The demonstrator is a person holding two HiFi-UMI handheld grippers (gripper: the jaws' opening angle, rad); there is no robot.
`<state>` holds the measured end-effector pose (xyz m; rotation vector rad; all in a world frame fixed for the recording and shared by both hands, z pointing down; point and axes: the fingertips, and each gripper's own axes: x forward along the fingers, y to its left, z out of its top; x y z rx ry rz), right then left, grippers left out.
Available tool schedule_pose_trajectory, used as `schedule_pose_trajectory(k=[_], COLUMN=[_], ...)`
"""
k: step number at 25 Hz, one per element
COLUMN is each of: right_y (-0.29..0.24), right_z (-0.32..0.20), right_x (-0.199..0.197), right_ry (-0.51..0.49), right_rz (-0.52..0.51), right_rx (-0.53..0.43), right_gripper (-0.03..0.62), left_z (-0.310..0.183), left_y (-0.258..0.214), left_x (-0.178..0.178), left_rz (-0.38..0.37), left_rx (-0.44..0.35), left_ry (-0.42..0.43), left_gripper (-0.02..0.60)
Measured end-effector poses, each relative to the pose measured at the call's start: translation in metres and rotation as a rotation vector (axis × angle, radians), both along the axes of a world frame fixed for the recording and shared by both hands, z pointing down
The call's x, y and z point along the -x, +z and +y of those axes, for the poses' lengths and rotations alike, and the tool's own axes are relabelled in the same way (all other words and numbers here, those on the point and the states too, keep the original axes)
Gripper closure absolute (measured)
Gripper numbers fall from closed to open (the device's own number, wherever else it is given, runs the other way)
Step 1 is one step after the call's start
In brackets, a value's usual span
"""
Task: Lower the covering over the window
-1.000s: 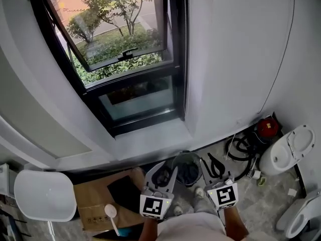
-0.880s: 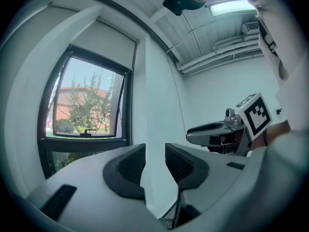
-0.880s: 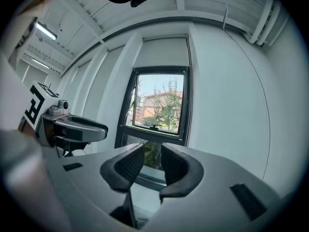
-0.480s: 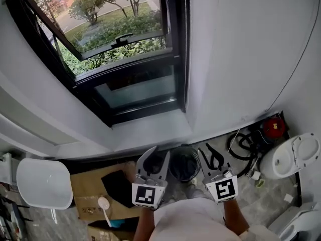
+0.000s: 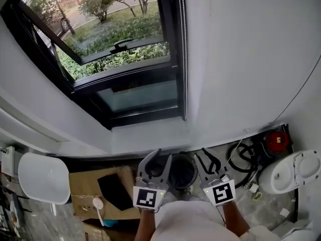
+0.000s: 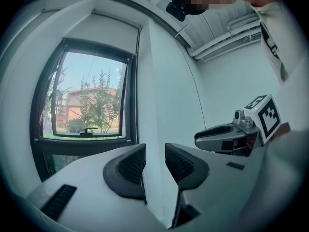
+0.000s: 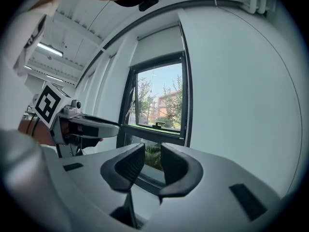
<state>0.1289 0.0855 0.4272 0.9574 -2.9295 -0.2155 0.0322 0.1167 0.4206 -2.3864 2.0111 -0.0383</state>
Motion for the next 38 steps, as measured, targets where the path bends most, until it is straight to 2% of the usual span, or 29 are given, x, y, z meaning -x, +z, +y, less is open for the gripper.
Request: schedule_pose_trajectory(k=[10,24,31,38], right_y=[-0.002,0.003,0.005,0.003], right_z=[-0.022,-0.059,-0.083,-0.121], right_x=[-0.026,-0.058,-0.043,0.003], right_ry=[0.022,0.162,0.166,0.135], right_rz=[0.001,0.020,0.025,0.032], right_rx=[-0.029,-0.032,-0.040,-0.049], right_gripper=[0.482,0.482,0.482,0.484], left_z=[-0.027,-0.073,-0.106,-0.154], left_y=[-0.002,0.000,0.007,0.011], left_x=[-0.019,-0.045,-0.037,-0.004], left_rz=[-0.012,-0.021,-0.029,-0.030], left_rx=[-0.008,-0.030,-0.025,-0.031], left_ry=[0.026,0.163,0.179,0.180], left_gripper=[0.439,0.440,0.440,0.443])
